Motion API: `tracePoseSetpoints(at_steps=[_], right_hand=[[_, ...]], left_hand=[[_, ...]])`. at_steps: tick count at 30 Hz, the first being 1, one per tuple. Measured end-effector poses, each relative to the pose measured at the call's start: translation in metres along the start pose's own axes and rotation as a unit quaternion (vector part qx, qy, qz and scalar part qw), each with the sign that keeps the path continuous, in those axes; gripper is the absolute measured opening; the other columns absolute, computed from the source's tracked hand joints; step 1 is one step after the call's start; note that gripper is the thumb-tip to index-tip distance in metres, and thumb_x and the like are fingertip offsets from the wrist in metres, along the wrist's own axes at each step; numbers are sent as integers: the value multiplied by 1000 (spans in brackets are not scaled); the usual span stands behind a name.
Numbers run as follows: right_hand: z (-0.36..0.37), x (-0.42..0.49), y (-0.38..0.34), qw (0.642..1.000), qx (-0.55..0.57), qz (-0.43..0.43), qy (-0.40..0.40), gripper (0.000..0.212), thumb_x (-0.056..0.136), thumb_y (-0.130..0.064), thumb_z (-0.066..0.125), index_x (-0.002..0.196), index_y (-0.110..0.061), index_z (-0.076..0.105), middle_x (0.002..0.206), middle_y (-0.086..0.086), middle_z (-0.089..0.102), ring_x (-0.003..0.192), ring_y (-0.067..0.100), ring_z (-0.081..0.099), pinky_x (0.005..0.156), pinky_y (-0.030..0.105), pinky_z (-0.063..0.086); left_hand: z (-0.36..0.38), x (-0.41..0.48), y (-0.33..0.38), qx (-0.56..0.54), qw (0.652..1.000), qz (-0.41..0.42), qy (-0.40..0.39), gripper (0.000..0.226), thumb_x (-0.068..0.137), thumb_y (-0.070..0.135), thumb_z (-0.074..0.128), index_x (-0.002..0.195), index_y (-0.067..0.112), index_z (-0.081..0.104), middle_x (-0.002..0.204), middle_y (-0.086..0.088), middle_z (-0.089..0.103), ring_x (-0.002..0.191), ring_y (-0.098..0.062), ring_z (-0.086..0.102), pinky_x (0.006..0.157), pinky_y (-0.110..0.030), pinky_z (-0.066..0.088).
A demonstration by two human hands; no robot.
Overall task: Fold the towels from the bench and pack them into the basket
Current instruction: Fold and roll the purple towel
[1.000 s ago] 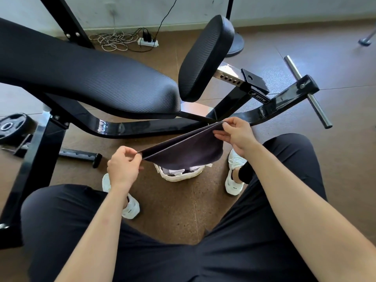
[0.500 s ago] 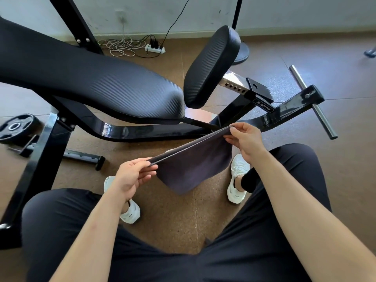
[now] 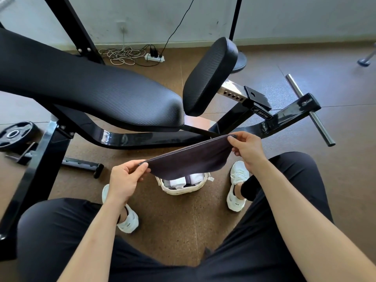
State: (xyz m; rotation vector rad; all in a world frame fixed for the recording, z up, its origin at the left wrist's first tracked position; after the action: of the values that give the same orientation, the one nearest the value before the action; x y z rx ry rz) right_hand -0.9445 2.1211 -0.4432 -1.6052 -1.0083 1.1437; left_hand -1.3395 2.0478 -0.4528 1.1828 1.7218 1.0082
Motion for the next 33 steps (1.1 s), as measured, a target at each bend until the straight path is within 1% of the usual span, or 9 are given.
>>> tracePoseSetpoints(at_steps=[2, 5, 12, 14, 17, 22, 26, 28, 33], right_hand=[[-3, -1, -1, 1000, -7, -4, 16, 13, 91, -6, 73, 86, -18, 74, 75, -4, 68, 64, 5, 61, 62, 19, 48], [-3, -2, -1, 999, -42, -13, 31, 14, 87, -10, 77, 81, -22, 75, 80, -4, 73, 78, 8, 68, 76, 20, 52], [10, -3, 9, 997, -70, 10, 43, 10, 81, -21, 80, 75, -22, 72, 77, 0, 71, 74, 15, 65, 68, 32, 55], [17, -5, 13, 998, -52, 25, 37, 9, 80, -22, 80, 75, -21, 73, 78, 0, 71, 76, 16, 65, 72, 36, 57], [35, -13, 14, 999, -42, 32, 9, 9, 81, -20, 80, 75, -21, 73, 78, 0, 72, 76, 16, 65, 77, 36, 57], [75, -36, 5, 998, -17, 20, -61, 5, 86, -9, 78, 83, -9, 74, 75, 1, 69, 67, 9, 61, 63, 21, 51], [103, -53, 5, 992, -19, 9, -123, 11, 88, -4, 75, 85, -14, 73, 72, -2, 70, 59, 1, 62, 56, 17, 50], [114, -60, 7, 988, -30, -2, -152, 11, 89, -4, 74, 91, -15, 74, 77, 0, 73, 64, 3, 66, 60, 17, 51], [127, -68, 10, 978, -73, -40, -192, 19, 88, -7, 76, 93, -26, 75, 88, 0, 78, 85, 16, 75, 79, 31, 62]], left_hand=[[-5, -1, 9, 73, 996, 41, 33, 15, 94, 16, 70, 109, 17, 75, 100, 0, 69, 90, -11, 64, 81, -26, 52], [-6, -2, 16, 73, 994, 63, 49, 11, 98, 18, 66, 108, 15, 70, 102, 0, 65, 90, -7, 60, 76, -17, 45], [2, 1, -6, -77, 996, -19, 47, 9, 99, 19, 65, 93, 22, 71, 93, -6, 74, 90, -23, 69, 74, -38, 58], [8, 1, -9, -110, 992, -44, 41, 9, 98, 21, 65, 92, 20, 71, 94, -9, 74, 91, -27, 70, 76, -44, 60], [20, -2, -8, -141, 988, -65, 24, 8, 97, 19, 67, 91, 16, 71, 93, -10, 75, 88, -26, 72, 75, -44, 62], [46, -8, 4, -141, 988, -60, -20, 8, 96, 7, 67, 90, 13, 70, 79, 0, 74, 70, -12, 69, 64, -28, 61], [67, -10, 10, -127, 989, -36, -70, 12, 93, 2, 69, 92, 14, 71, 74, 5, 76, 65, -8, 69, 62, -22, 57], [74, -12, 15, -97, 991, -11, -90, 12, 92, 4, 71, 94, 15, 73, 80, 2, 77, 71, -9, 73, 65, -23, 58], [78, -16, 19, -48, 994, 29, -92, 13, 89, 8, 75, 100, 16, 74, 91, -5, 78, 82, -18, 76, 73, -27, 62]])
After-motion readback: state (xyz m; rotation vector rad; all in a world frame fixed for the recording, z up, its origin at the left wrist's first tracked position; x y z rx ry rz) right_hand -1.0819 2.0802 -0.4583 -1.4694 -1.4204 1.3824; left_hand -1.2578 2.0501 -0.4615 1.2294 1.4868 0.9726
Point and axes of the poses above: each hand's wrist, its own x-axis towards the middle knuckle, its own z-axis out of the palm, y = z × x, the point moved 10 cm from there along x, towards the middle knuckle
